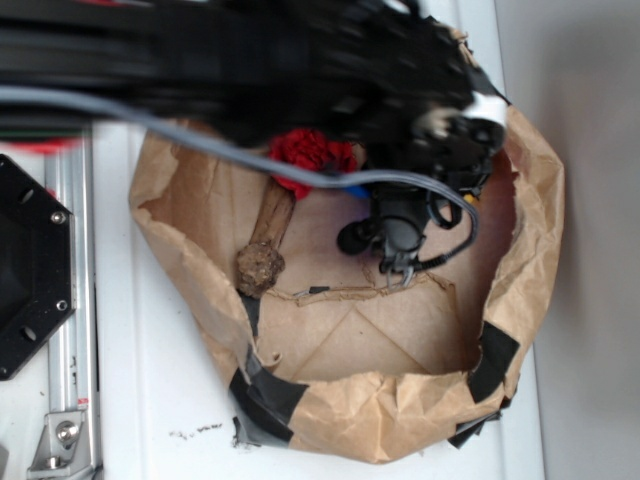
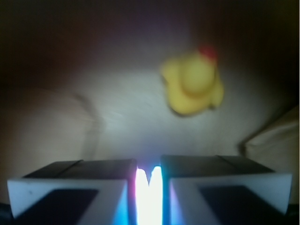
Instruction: Grab the yellow duck.
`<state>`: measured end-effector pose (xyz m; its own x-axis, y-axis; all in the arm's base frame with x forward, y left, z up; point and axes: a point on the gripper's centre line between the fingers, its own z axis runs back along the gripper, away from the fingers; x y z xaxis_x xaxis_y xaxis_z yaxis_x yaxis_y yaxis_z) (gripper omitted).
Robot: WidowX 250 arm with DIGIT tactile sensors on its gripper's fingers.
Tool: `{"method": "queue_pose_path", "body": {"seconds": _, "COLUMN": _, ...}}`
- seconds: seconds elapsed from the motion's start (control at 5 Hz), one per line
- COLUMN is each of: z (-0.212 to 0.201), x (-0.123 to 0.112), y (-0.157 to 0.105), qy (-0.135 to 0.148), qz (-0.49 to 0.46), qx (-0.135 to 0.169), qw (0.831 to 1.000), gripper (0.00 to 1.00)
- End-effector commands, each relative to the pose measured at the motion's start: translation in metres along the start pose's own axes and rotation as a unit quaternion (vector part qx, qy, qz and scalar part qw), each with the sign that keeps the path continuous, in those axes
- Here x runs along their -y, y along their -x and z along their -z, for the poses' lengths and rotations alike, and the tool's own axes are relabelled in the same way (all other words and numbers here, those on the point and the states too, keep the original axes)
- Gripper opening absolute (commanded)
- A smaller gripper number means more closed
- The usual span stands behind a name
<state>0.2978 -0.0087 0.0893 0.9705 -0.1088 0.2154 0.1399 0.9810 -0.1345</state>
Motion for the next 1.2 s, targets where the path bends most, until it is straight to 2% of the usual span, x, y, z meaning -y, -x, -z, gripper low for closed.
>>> {"method": "queue_pose_path", "body": {"seconds": 0.0, "z": -0.051, "x": 0.003, "y": -0.007, "qy": -0.008, "qz": -0.013, "qx": 0.039, "qw": 0.999, "gripper": 0.0}}
{"method": "queue_pose_path", "body": {"seconds": 0.2, "z": -0.036, "x": -0.004, "y": -0.008, "qy": -0.02, "qz": -0.019, "qx": 0.021, "qw": 0.999, "gripper": 0.0}}
{"method": "queue_pose_path", "body": {"seconds": 0.4, "z": -0.018, "x": -0.018, "y": -0.01, "qy": -0.036, "qz": 0.003, "qx": 0.012, "qw": 0.999, "gripper": 1.0}}
{"method": "queue_pose_path", "body": {"seconds": 0.6, "z": 0.001, "x": -0.033, "y": -0.015, "qy": -0.03, "qz": 0.011, "qx": 0.023, "qw": 0.999, "gripper": 1.0}}
{"method": "queue_pose_path", "body": {"seconds": 0.8, "z": 0.023, "x": -0.033, "y": -0.014, "qy": -0.015, "qz": 0.008, "qx": 0.022, "qw": 1.0, "gripper": 1.0}}
{"method": "queue_pose_path", "body": {"seconds": 1.0, "z": 0.038, "x": -0.028, "y": -0.019, "qy": -0.025, "qz": -0.003, "qx": 0.045, "qw": 0.999, "gripper": 1.0}}
